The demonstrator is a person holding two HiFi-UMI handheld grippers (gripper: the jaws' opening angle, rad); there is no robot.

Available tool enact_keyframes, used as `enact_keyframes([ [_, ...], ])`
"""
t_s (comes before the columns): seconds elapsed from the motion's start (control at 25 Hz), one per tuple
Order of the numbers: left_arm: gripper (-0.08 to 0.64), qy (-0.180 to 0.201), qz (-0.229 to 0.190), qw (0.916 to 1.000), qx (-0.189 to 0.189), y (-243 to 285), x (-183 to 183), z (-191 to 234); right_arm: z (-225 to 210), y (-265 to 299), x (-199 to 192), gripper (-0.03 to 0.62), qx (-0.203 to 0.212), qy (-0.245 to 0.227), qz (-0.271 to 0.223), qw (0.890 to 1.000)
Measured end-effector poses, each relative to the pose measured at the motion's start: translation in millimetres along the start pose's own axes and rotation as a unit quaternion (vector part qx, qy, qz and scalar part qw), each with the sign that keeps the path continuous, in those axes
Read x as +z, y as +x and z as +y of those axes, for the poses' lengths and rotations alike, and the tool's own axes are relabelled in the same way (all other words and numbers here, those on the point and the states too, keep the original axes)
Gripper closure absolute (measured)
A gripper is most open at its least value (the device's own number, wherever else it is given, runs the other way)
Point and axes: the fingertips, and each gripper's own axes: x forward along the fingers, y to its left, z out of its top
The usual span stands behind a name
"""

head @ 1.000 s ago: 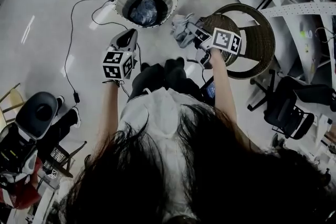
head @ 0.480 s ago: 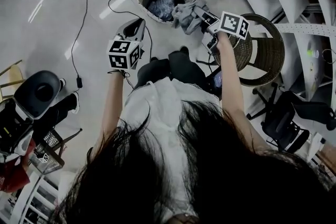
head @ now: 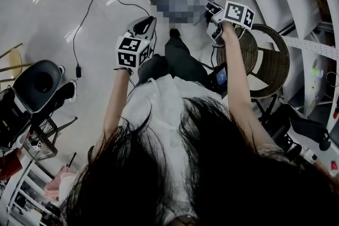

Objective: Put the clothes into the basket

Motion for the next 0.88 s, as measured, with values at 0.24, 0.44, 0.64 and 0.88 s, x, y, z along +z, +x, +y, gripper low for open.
enact_keyframes([
  [0.24, 0.535, -0.017, 0.021, 0.9994, 0.023, 30.4, 3.1, 7.6, -38.8, 30.7, 1.1, 0.500, -0.009, 0.015, 0.054, 0.998],
  [0.44, 0.535, -0.042, 0.041, 0.9973, 0.045, 58.9, 2.5, 19.1, -85.4, 57.2, -7.0, 0.500, -0.036, 0.027, 0.109, 0.993],
  [0.64, 0.535, -0.056, 0.066, 0.9944, 0.060, 89.5, -6.9, 32.8, -130.5, 86.5, -15.1, 0.500, -0.058, 0.034, 0.150, 0.986],
  [0.88, 0.535, -0.089, 0.090, 0.9887, 0.080, 124.5, -29.9, 52.9, -191.7, 119.0, -40.1, 0.500, -0.096, 0.028, 0.198, 0.975],
])
